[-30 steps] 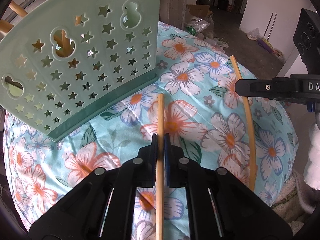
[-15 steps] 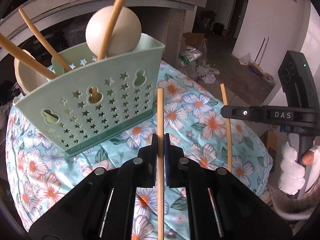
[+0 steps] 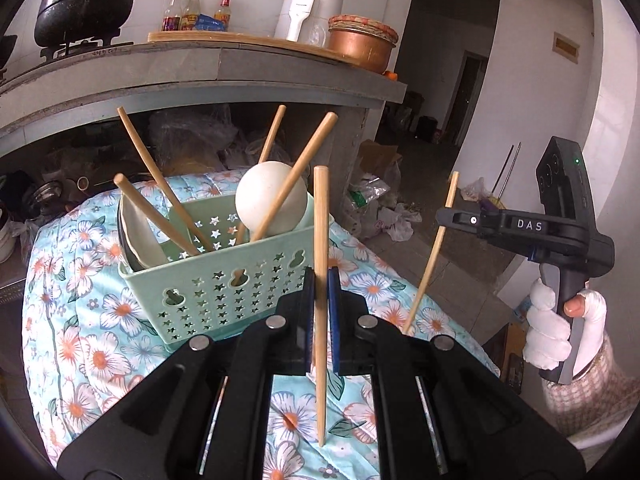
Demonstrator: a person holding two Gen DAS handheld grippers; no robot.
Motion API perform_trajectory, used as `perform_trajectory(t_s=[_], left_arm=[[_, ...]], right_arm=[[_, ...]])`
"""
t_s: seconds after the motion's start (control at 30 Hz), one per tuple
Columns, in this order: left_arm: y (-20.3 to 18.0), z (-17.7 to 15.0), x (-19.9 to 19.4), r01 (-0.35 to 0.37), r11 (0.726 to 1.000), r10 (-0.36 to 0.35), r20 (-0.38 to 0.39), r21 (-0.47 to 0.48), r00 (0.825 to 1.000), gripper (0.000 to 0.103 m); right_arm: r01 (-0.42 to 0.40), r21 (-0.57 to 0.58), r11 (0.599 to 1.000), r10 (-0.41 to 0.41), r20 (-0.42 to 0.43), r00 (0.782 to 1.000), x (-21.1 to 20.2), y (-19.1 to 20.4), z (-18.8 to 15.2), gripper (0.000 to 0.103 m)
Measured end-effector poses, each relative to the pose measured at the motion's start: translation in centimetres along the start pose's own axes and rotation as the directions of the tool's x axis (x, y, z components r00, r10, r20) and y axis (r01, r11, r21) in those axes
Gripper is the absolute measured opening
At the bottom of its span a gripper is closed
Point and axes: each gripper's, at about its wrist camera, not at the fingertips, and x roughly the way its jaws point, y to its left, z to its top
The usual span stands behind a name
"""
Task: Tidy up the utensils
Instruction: 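Lift both chopsticks upright and carry them above the green holder, then lower both chopsticks into the holder and open both tools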
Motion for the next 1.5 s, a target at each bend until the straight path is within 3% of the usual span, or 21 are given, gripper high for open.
perform_trajectory(t_s=[0.33,0.5,0.67,0.8,1.1,1.27,1.33,1.37,1.4,1.5], left_arm=[[2.0,0.6,1.1,0.002,0.999,-0.002,0.006,-0.051,1.000,0.006],[1.0,-0.1,-0.4,-0.002,0.998,0.004,0.032,-0.059,0.999,0.006],[-0.1,-0.4,-2.8,0.004,0.998,0.002,0.095,-0.063,0.996,0.006],[-0.9,-0.5,-4.4,0.003,0.998,0.005,0.140,-0.057,0.990,0.006],[-1.8,0.5,-6.2,0.034,0.997,-0.020,0.215,-0.063,0.976,0.006],[-2.9,2.0,-7.3,0.059,0.997,-0.044,0.270,-0.049,0.962,0.006],[-3.4,2.8,-7.5,0.067,0.997,-0.053,0.290,-0.039,0.955,0.006],[-3.7,3.3,-7.5,0.071,0.997,-0.058,0.301,-0.034,0.952,0.006],[-4.0,3.6,-7.6,0.076,0.997,-0.063,0.309,-0.030,0.949,0.006],[-4.8,4.9,-7.4,0.081,0.997,-0.070,0.330,-0.021,0.941,0.006]], right_arm=[[-0.044,-0.030,0.999,0.044,0.004,0.999,0.2,2.1,1.1,0.006],[-0.043,-0.120,0.992,0.056,0.112,0.992,-2.3,4.8,4.6,0.006],[-0.047,-0.222,0.974,0.099,0.234,0.967,-4.2,8.0,8.5,0.006],[-0.051,-0.283,0.958,0.133,0.282,0.950,-4.1,9.9,10.7,0.006],[-0.059,-0.323,0.945,0.123,0.182,0.976,2.7,10.3,10.5,0.006],[-0.106,-0.328,0.939,0.124,0.034,0.992,7.1,9.6,9.5,0.008],[-0.114,-0.330,0.937,0.116,-0.014,0.993,8.1,9.3,9.2,0.016],[-0.125,-0.323,0.938,0.125,-0.022,0.992,8.2,9.1,9.3,0.030],[-0.142,-0.318,0.938,0.142,-0.023,0.990,8.1,8.9,9.3,0.037],[-0.173,-0.319,0.932,0.183,0.001,0.983,7.1,8.6,9.7,0.044]])
